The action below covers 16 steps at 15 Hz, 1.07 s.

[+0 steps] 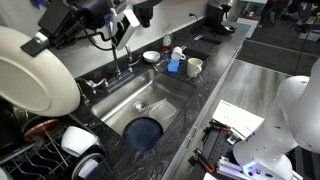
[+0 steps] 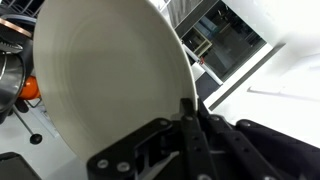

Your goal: Put the plate on the drying rack

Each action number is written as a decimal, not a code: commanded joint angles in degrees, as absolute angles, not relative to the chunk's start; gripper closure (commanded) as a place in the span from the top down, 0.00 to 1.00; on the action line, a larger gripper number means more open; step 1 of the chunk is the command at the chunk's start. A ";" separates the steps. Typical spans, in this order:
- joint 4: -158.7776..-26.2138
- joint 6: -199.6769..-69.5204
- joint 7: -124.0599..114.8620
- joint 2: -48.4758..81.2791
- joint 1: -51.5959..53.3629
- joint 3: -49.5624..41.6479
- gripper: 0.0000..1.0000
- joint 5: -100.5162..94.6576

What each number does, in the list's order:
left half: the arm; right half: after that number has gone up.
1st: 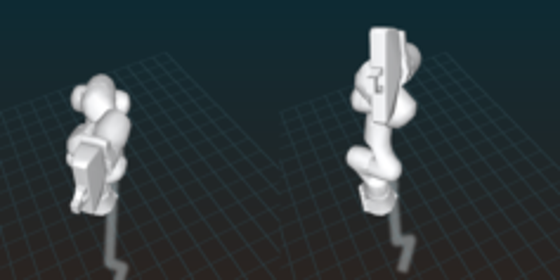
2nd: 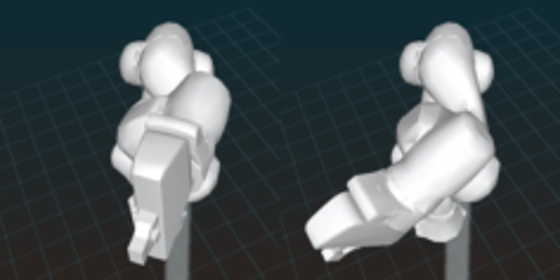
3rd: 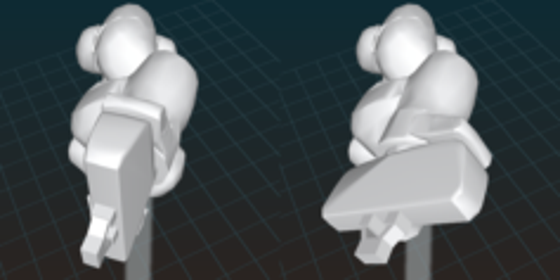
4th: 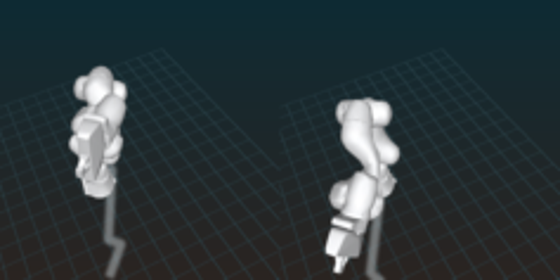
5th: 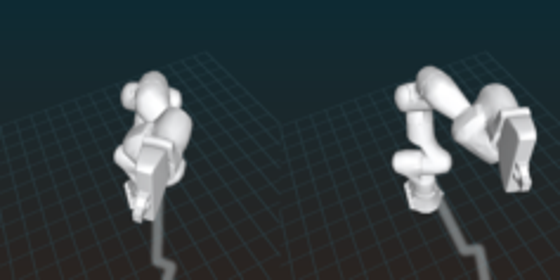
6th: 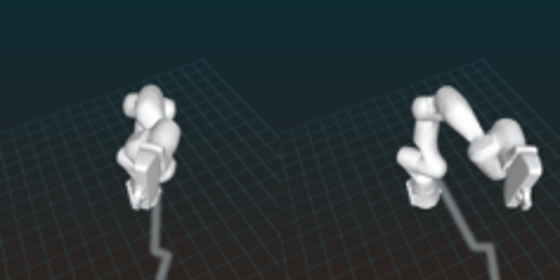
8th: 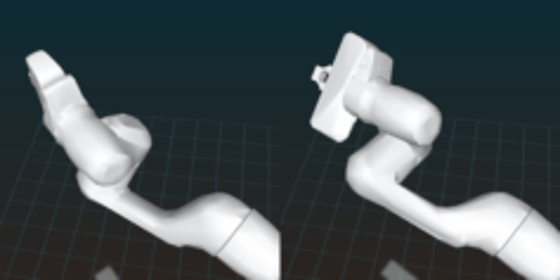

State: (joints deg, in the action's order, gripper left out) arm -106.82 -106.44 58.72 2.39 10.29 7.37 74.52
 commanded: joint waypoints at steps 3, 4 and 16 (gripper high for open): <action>-109.76 -117.60 55.68 1.20 12.75 11.41 0.01 87.07; -109.99 -120.40 54.72 1.18 13.58 12.30 0.01 88.38; -111.30 -149.13 41.56 4.39 20.29 18.74 0.01 87.22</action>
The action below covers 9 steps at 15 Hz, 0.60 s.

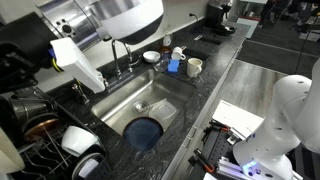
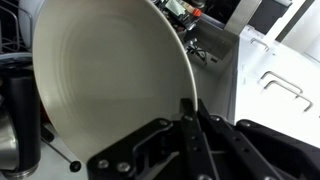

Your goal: Put the plate on the drying rack

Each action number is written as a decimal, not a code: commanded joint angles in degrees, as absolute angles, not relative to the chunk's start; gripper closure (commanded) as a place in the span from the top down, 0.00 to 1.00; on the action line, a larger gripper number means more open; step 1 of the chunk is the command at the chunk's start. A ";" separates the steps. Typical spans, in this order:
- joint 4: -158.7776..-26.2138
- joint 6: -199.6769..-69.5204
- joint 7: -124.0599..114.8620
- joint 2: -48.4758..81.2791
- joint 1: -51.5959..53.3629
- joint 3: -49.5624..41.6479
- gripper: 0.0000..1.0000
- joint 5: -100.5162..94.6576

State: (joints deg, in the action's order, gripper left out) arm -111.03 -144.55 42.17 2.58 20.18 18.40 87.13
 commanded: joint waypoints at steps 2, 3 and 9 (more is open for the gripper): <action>-110.78 -150.69 43.45 6.45 20.14 18.55 0.01 88.39; -110.19 -151.25 43.88 7.76 20.09 18.43 0.01 88.71; -107.00 -151.18 43.57 12.40 20.64 18.35 0.01 89.49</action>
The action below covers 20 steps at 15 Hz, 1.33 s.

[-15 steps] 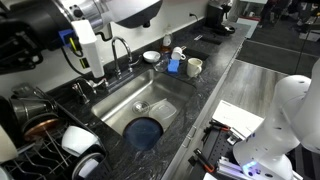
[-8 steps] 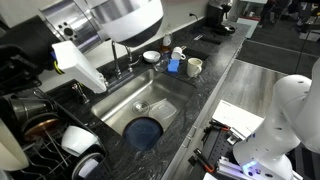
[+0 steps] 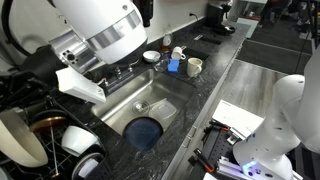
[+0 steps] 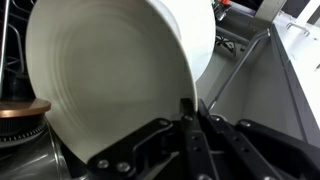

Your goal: Put the plate on the drying rack

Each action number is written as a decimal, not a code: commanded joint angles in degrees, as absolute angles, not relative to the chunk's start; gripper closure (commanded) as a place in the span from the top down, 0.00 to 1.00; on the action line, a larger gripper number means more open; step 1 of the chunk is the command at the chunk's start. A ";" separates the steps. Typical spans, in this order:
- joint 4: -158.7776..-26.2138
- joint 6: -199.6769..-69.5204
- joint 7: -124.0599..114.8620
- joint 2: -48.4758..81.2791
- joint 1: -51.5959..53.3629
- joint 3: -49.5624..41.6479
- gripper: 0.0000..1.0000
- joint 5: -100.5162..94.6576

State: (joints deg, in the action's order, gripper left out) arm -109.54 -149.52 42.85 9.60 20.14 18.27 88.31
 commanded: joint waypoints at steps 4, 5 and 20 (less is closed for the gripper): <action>-106.20 -150.93 41.38 12.90 21.21 18.59 0.01 88.57; -106.26 -150.88 41.11 12.85 21.32 18.67 0.01 88.71; -106.05 -152.59 31.78 10.79 23.35 18.81 1.00 79.12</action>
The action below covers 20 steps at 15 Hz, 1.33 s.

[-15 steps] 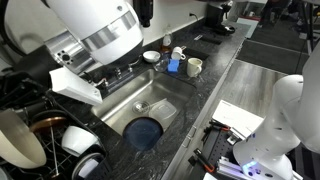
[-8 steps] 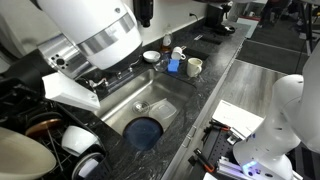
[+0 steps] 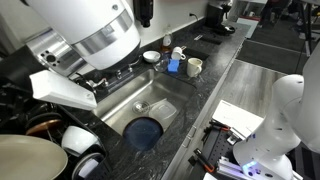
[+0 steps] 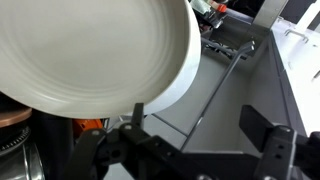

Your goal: Put the plate on the drying rack

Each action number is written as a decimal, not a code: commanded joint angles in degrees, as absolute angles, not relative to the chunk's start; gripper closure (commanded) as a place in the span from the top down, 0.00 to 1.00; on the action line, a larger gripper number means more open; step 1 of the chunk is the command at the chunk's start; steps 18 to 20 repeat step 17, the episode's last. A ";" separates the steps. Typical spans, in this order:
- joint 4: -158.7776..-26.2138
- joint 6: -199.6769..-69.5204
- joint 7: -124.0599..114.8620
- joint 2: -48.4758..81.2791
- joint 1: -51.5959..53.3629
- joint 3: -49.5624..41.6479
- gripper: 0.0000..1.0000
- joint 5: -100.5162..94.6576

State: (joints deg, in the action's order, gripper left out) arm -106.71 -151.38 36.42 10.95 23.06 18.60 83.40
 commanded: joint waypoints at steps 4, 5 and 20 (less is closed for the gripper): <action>-107.49 -151.07 15.20 8.91 23.37 18.38 1.00 64.24; -107.73 -149.89 10.25 8.27 23.22 18.31 1.00 60.37; -109.67 -136.13 -27.47 -2.83 20.67 18.25 1.00 38.19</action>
